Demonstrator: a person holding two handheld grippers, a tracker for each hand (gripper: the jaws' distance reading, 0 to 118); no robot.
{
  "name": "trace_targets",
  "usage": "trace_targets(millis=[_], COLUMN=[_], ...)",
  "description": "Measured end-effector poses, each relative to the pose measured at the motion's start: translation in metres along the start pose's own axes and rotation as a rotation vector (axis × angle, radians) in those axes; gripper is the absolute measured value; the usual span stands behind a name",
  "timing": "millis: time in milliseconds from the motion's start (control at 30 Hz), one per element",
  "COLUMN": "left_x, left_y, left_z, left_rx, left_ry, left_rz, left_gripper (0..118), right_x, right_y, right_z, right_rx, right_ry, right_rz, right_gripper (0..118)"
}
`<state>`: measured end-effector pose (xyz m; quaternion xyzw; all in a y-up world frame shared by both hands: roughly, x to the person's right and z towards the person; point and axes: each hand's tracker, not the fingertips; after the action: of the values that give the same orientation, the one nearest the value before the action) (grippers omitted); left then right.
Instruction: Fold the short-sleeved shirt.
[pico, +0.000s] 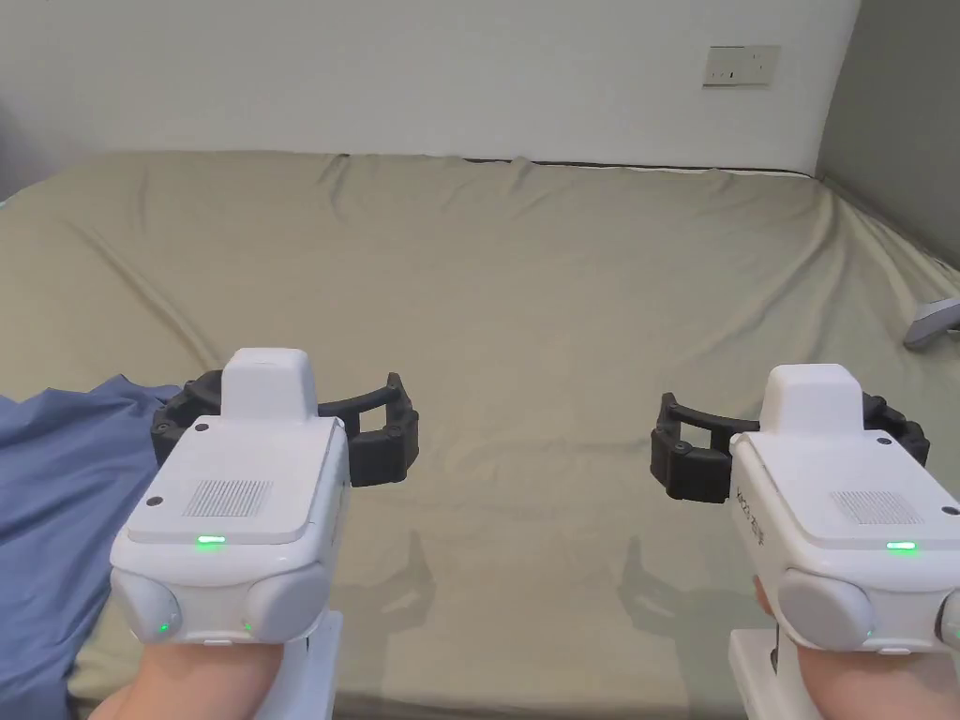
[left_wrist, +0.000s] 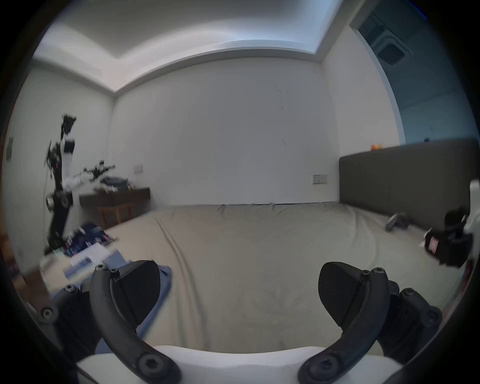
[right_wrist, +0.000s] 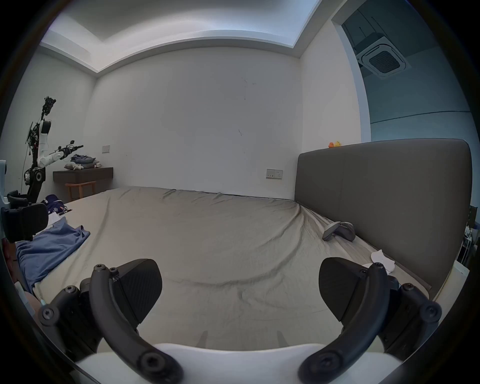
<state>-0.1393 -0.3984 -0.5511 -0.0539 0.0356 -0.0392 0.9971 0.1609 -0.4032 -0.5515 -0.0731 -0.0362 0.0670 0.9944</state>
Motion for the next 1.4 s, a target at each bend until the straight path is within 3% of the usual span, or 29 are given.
trace_targets(millis=[67, 100, 200, 267, 300, 333, 400, 467, 600, 633, 667, 733, 867, 933, 967, 1000, 1033, 1100, 1233, 1400], left_x=[0.020, 0.028, 0.054, 0.060, 0.062, 0.061, 0.059, 0.060, 0.059, 0.058, 0.057, 0.048, -0.003, -0.022, -0.031, -0.036, -0.034, -0.036, -0.027, -0.022], left_y=[-0.004, -0.008, -0.040, -0.080, -0.097, -0.112, -0.125, -0.129, -0.120, -0.112, -0.101, -0.070, -0.018, -0.006, -0.003, -0.002, 0.000, 0.000, -0.002, -0.004], left_z=[0.003, 0.002, 0.005, 0.006, 0.005, 0.005, 0.007, 0.008, 0.005, 0.004, 0.002, -0.004, -0.012, -0.014, -0.013, -0.012, -0.011, -0.010, -0.008, -0.011], left_rx=[0.072, 0.086, 0.137, 0.193, 0.192, 0.168, 0.098, 0.013, 0.045, 0.034, 0.004, -0.076, -0.103, -0.107, -0.080, -0.051, -0.041, -0.015, 0.002, -0.051], left_ry=[0.076, 0.067, 0.068, 0.124, 0.151, 0.135, 0.051, -0.029, -0.007, -0.011, -0.021, -0.034, -0.179, -0.129, -0.095, -0.058, -0.027, -0.038, -0.030, -0.051], left_rz=[-0.256, -0.401, -0.951, -1.364, -1.532, -1.633, -1.598, -1.547, -1.505, -1.427, -1.307, -0.981, -0.097, 0.111, 0.186, 0.218, 0.204, 0.156, 0.075, 0.077], left_gripper=[118, 118, 118, 118, 117, 117, 117, 116, 116, 116, 116, 116, 117, 117, 118, 118, 118, 118, 118, 118], right_x=[-0.021, -0.037, -0.065, -0.080, -0.082, -0.083, -0.083, -0.087, -0.084, -0.083, -0.081, -0.068, -0.018, 0.013, 0.024, 0.033, 0.038, 0.037, 0.029, 0.021], right_y=[0.001, 0.004, -0.031, -0.074, -0.095, -0.112, -0.123, -0.124, -0.118, -0.110, -0.098, -0.063, -0.017, -0.010, -0.013, -0.014, -0.008, -0.010, -0.011, -0.008], right_z=[0.007, 0.013, 0.012, 0.014, 0.014, 0.015, 0.017, 0.015, 0.006, 0.004, 0.004, 0.006, -0.013, -0.011, -0.012, -0.011, -0.012, -0.010, -0.008, -0.005], right_rx=[0.096, 0.248, 0.214, 0.233, 0.254, 0.285, 0.239, 0.149, 0.177, 0.174, 0.161, 0.105, -0.007, 0.039, -0.026, -0.043, 0.029, 0.006, 0.048, 0.056], right_ry=[-0.103, -0.110, -0.009, -0.043, -0.058, -0.040, 0.079, 0.123, 0.077, 0.075, 0.083, 0.107, 0.088, 0.129, 0.141, 0.088, 0.085, 0.019, 0.016, 0.039], right_rz=[0.313, 0.585, 1.062, 1.492, 1.659, 1.763, 1.800, 1.765, 1.708, 1.626, 1.495, 1.128, 0.414, 0.036, -0.132, -0.232, -0.244, -0.216, -0.097, -0.092], right_gripper=[118, 118, 118, 118, 118, 118, 118, 118, 118, 118, 118, 118, 118, 118, 118, 118, 118, 118, 118, 118])
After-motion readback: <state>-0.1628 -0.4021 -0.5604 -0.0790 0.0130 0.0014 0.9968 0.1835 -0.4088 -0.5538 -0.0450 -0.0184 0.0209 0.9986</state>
